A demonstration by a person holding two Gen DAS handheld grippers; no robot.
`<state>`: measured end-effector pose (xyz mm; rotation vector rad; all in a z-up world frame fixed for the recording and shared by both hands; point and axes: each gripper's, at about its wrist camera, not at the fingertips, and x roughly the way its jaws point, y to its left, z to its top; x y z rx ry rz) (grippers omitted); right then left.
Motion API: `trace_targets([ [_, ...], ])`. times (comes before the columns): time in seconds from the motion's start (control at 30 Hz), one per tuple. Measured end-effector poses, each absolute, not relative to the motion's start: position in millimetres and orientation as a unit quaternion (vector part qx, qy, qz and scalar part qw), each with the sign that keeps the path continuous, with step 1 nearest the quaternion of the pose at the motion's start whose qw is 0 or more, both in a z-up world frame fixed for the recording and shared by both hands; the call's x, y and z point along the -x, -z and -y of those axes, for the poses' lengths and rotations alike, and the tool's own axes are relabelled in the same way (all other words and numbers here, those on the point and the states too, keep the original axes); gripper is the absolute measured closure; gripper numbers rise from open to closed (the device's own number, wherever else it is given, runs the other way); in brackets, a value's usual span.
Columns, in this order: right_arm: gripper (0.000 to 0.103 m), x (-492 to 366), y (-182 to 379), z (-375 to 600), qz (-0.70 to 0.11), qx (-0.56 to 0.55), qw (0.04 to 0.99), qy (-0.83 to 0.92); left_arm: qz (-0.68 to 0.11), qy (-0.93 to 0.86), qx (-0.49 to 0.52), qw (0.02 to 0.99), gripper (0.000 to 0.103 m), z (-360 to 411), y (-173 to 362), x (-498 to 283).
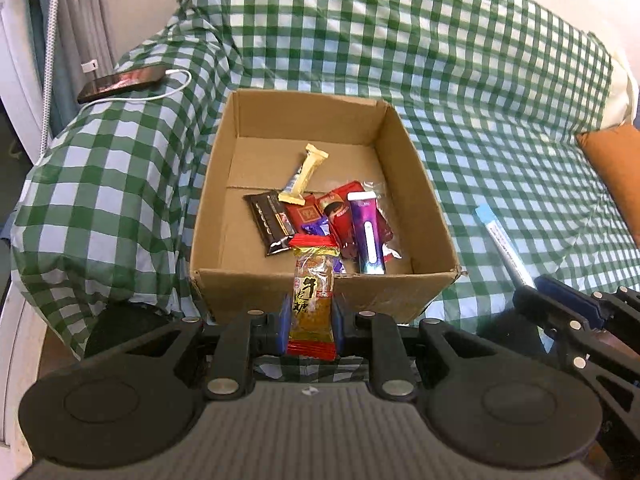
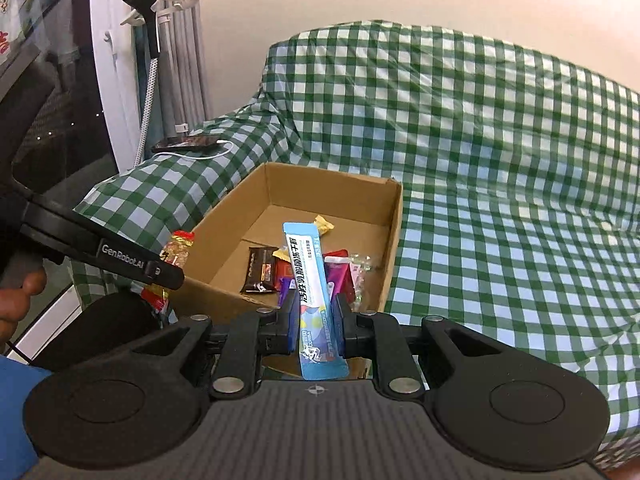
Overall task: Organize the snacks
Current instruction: 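Carry the red cracker packet and blue stick snack over the box with both tools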
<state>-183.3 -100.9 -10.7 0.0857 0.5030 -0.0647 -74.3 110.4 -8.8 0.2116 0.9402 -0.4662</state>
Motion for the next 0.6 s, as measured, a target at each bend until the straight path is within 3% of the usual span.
trace_targets([
  [0.6,0.084,190.9,9.2,89.5,-0.250,-0.013,0.968,0.030,-0.434,0.236,-0.087,0.865,0.080,-111.9,3.4,80.5],
])
